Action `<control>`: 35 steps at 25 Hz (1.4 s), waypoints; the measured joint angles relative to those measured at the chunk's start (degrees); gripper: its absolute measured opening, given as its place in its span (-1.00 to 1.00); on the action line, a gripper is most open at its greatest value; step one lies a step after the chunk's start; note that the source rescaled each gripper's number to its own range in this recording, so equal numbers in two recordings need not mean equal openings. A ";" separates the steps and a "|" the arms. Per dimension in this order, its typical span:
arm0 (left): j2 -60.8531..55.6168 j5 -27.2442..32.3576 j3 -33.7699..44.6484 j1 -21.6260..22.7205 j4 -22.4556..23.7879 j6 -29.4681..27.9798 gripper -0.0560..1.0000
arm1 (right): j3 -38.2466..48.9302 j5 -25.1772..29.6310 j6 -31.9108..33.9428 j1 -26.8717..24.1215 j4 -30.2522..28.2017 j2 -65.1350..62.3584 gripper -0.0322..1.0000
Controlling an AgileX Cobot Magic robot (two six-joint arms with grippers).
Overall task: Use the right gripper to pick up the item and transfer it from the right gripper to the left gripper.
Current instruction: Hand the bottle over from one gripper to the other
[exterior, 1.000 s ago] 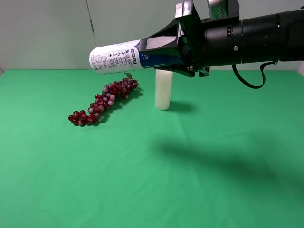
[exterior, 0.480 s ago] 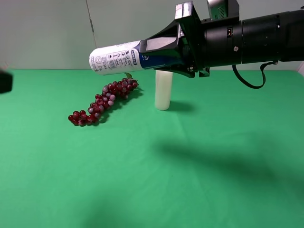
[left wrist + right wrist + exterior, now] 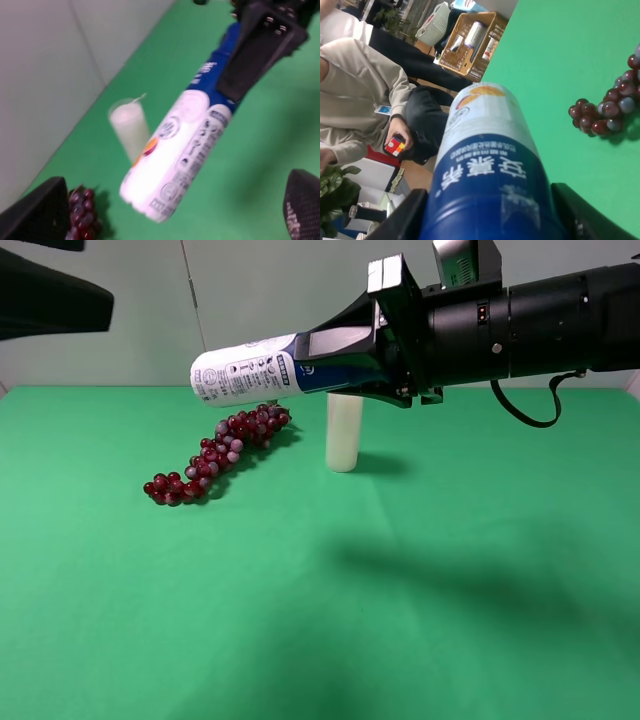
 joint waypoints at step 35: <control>3.41 -1.68 2.05 -3.77 -3.27 18.73 0.61 | 0.00 -1.94 -0.48 0.00 0.00 0.00 -0.91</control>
